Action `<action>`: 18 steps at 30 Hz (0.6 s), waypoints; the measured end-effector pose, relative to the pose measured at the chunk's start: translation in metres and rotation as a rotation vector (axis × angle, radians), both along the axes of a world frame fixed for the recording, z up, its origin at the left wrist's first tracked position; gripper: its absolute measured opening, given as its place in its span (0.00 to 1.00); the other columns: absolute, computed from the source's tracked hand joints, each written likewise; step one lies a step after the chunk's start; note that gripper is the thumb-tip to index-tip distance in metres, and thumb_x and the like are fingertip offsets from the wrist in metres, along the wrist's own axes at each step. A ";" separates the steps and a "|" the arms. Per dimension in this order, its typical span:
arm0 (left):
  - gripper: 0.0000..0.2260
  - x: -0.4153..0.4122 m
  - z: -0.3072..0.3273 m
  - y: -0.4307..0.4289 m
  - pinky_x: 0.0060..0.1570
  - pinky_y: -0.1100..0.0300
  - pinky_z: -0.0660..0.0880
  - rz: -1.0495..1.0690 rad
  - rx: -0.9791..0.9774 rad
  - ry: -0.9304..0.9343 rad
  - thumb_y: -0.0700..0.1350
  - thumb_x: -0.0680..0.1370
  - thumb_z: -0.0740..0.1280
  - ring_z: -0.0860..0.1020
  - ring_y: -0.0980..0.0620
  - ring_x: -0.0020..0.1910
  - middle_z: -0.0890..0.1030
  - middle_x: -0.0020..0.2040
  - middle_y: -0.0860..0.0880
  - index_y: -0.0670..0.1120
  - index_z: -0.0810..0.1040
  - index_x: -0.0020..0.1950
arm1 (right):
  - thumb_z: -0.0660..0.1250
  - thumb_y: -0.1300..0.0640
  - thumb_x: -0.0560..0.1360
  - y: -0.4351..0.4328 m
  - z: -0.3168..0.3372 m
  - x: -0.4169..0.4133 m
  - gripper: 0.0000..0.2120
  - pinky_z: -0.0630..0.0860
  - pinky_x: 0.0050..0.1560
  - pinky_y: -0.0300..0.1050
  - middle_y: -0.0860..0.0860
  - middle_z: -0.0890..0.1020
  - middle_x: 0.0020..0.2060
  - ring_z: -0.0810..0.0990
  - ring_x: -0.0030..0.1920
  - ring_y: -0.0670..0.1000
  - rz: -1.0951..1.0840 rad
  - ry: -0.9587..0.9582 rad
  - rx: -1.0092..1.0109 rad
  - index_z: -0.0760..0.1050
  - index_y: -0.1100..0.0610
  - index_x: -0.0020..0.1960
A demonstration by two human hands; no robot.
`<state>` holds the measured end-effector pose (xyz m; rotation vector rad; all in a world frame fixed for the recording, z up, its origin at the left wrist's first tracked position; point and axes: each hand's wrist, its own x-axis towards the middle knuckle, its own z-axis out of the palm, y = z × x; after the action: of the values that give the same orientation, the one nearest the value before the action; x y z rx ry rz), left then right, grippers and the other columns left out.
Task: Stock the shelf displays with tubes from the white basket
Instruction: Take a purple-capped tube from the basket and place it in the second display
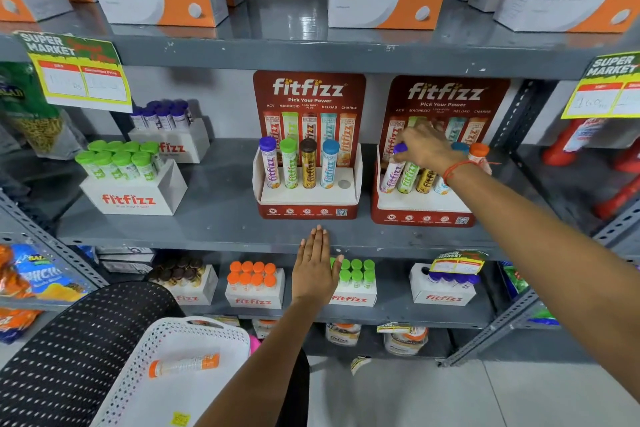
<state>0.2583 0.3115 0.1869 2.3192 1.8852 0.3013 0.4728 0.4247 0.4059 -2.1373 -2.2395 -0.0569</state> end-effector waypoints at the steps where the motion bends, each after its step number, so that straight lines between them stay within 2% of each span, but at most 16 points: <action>1: 0.36 0.000 0.000 0.001 0.70 0.56 0.34 0.001 0.001 0.002 0.63 0.72 0.27 0.39 0.51 0.74 0.42 0.77 0.47 0.46 0.39 0.76 | 0.70 0.47 0.71 0.001 -0.002 0.001 0.20 0.59 0.72 0.61 0.62 0.75 0.59 0.68 0.64 0.61 -0.009 0.002 -0.001 0.76 0.57 0.59; 5: 0.37 -0.001 0.000 0.000 0.70 0.55 0.35 -0.005 0.008 -0.006 0.64 0.71 0.26 0.39 0.50 0.75 0.43 0.77 0.47 0.46 0.39 0.76 | 0.68 0.45 0.72 -0.001 -0.001 -0.004 0.23 0.64 0.69 0.60 0.64 0.74 0.60 0.68 0.64 0.63 -0.053 -0.004 -0.044 0.73 0.59 0.60; 7: 0.40 -0.001 0.002 0.001 0.71 0.56 0.36 -0.001 -0.002 -0.045 0.65 0.70 0.24 0.42 0.49 0.75 0.45 0.78 0.47 0.46 0.42 0.76 | 0.65 0.46 0.74 -0.013 -0.004 -0.016 0.25 0.67 0.67 0.58 0.63 0.75 0.62 0.67 0.65 0.63 -0.052 0.061 0.078 0.70 0.62 0.64; 8: 0.40 0.000 0.005 0.003 0.71 0.56 0.37 0.002 -0.009 -0.075 0.65 0.70 0.25 0.44 0.49 0.75 0.47 0.78 0.46 0.45 0.44 0.76 | 0.64 0.47 0.75 -0.023 -0.009 -0.024 0.25 0.67 0.66 0.56 0.63 0.75 0.63 0.68 0.65 0.63 -0.030 0.139 0.209 0.69 0.62 0.65; 10: 0.35 -0.001 0.016 0.007 0.73 0.55 0.43 -0.017 -0.007 -0.135 0.62 0.77 0.35 0.51 0.47 0.75 0.55 0.77 0.43 0.41 0.51 0.76 | 0.62 0.51 0.77 -0.049 -0.028 -0.048 0.20 0.68 0.63 0.53 0.62 0.77 0.60 0.71 0.62 0.62 0.062 0.381 0.453 0.71 0.63 0.64; 11: 0.30 -0.005 0.020 0.007 0.73 0.54 0.46 -0.017 0.008 -0.159 0.59 0.80 0.42 0.55 0.46 0.74 0.59 0.75 0.41 0.39 0.55 0.75 | 0.61 0.53 0.78 -0.061 -0.043 -0.063 0.17 0.68 0.62 0.51 0.61 0.78 0.58 0.72 0.60 0.62 0.119 0.495 0.488 0.72 0.62 0.63; 13: 0.25 -0.019 0.022 0.001 0.72 0.51 0.52 0.012 0.085 -0.200 0.53 0.81 0.52 0.63 0.43 0.71 0.67 0.71 0.39 0.38 0.63 0.71 | 0.59 0.54 0.78 -0.082 -0.076 -0.101 0.17 0.67 0.61 0.45 0.60 0.77 0.57 0.72 0.59 0.59 0.200 0.642 0.442 0.72 0.62 0.63; 16: 0.24 -0.048 0.017 -0.020 0.69 0.48 0.60 0.095 0.173 -0.207 0.51 0.79 0.52 0.71 0.41 0.66 0.73 0.66 0.38 0.37 0.69 0.67 | 0.56 0.51 0.78 -0.103 -0.125 -0.152 0.19 0.66 0.64 0.47 0.59 0.76 0.60 0.71 0.62 0.57 0.243 0.752 0.365 0.72 0.61 0.63; 18: 0.23 -0.078 0.000 -0.044 0.66 0.45 0.65 0.181 0.186 -0.217 0.50 0.78 0.54 0.72 0.41 0.65 0.74 0.65 0.37 0.35 0.71 0.65 | 0.57 0.53 0.79 -0.116 -0.160 -0.185 0.17 0.67 0.64 0.48 0.59 0.77 0.58 0.72 0.61 0.57 0.292 0.791 0.307 0.73 0.62 0.61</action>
<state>0.1799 0.2671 0.1869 2.1206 2.0338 0.7466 0.2880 0.3088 0.2458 -1.3228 -1.8645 0.3618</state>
